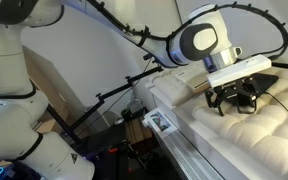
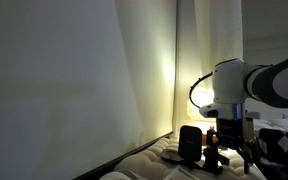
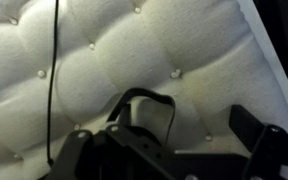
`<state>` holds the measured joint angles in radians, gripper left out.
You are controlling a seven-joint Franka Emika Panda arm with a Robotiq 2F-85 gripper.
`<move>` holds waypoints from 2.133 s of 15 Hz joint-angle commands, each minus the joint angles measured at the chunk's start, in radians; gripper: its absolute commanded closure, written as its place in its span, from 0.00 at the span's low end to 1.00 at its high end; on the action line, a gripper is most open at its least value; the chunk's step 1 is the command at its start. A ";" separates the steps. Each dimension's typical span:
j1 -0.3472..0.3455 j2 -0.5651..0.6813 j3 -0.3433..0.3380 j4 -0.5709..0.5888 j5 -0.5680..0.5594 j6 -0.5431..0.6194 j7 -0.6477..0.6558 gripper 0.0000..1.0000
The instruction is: Pick up the black watch and put it on top of the white book
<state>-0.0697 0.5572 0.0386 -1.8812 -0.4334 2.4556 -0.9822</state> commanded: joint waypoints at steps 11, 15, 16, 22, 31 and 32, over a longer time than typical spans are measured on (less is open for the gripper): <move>-0.001 0.029 0.023 0.013 0.023 0.017 -0.192 0.00; 0.026 0.026 0.004 0.011 -0.006 0.020 -0.169 0.33; 0.033 0.024 0.002 0.008 -0.012 0.022 -0.164 0.40; 0.118 0.017 -0.038 0.009 -0.129 0.004 -0.102 0.87; 0.174 -0.010 -0.048 -0.001 -0.327 -0.026 0.026 0.99; 0.179 -0.017 -0.051 -0.003 -0.351 -0.029 0.042 0.99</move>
<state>0.0891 0.5721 -0.0111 -1.8763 -0.7292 2.4491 -0.9880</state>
